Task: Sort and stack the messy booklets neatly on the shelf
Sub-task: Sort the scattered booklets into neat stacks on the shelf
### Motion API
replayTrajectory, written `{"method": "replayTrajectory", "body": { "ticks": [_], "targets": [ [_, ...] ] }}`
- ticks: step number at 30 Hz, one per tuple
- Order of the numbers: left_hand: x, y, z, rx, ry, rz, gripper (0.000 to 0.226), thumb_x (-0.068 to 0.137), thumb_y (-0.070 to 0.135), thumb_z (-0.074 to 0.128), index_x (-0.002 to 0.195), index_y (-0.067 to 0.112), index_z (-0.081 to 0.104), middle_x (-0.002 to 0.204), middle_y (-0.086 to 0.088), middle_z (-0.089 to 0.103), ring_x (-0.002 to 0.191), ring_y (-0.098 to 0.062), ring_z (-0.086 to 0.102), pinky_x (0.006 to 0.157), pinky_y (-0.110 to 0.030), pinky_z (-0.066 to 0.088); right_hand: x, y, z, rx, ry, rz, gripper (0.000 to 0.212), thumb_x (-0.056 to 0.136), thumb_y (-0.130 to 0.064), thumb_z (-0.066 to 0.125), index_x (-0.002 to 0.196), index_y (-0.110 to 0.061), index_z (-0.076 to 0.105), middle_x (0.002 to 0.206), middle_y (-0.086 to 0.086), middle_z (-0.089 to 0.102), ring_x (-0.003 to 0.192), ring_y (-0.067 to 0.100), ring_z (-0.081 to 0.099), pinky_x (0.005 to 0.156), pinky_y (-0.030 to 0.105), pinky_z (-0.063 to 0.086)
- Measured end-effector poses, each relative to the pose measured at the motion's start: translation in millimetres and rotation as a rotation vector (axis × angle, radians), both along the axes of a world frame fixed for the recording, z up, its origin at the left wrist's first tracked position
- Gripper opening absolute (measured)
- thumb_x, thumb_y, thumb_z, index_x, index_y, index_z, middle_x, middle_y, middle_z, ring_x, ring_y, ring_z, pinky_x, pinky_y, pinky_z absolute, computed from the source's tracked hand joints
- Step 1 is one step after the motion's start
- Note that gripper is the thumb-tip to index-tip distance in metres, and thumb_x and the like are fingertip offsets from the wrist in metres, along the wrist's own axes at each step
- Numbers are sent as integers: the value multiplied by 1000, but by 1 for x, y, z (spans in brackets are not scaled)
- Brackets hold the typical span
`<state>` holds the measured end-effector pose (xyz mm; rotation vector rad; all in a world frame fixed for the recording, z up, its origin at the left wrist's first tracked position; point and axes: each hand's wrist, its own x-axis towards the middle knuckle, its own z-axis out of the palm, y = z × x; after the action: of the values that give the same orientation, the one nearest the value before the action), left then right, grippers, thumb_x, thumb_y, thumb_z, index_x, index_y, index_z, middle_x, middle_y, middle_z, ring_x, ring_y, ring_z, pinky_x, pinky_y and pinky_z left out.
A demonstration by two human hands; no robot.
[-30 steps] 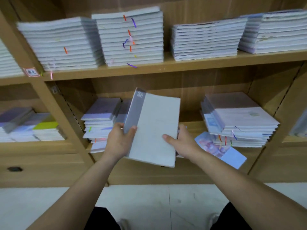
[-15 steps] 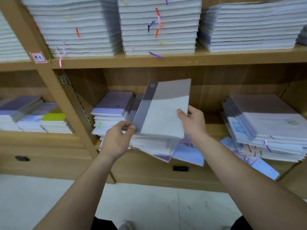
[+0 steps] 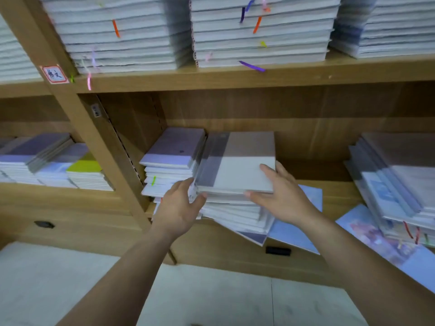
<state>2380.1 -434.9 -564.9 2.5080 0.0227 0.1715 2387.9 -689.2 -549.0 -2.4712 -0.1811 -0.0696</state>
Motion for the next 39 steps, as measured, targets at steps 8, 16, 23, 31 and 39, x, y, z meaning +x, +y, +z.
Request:
{"method": "replayTrajectory", "body": {
  "ticks": [8,16,23,31,39],
  "targets": [
    [7,-15,3,-42,10,-3,67,98,50,49,153,16,31,153,0,41,135,-21,44,112,-37,36,33,5,-11,-18,9,1,82,93,-57,58,159,-31,17,164,-6,11,151,24,13,114,40,32],
    [3,-12,6,-92,30,12,68,95,41,60,152,17,31,149,-2,45,133,-23,46,106,-35,39,41,18,-22,-54,-41,-125,82,91,-67,52,157,-36,17,166,-6,12,148,25,25,101,43,44],
    [-21,-18,22,-25,-146,15,50,96,39,58,140,17,49,137,-1,53,119,-20,56,98,-37,48,6,-17,-23,-80,-23,-132,86,91,-69,48,158,-26,16,158,5,32,141,29,36,103,46,43],
    [-59,-107,14,132,-90,-310,44,96,42,56,136,26,52,134,8,55,115,-12,57,94,-32,49,-52,-144,-7,-255,9,-124,67,84,-58,61,140,-21,55,128,7,56,124,30,51,101,38,43],
    [-59,-212,-31,264,72,-516,47,96,43,56,137,21,53,138,1,55,123,-20,54,99,-33,45,-109,-270,-6,-390,-156,-380,78,83,-58,57,147,-16,45,146,9,44,133,35,37,108,46,37]
  ]
}}
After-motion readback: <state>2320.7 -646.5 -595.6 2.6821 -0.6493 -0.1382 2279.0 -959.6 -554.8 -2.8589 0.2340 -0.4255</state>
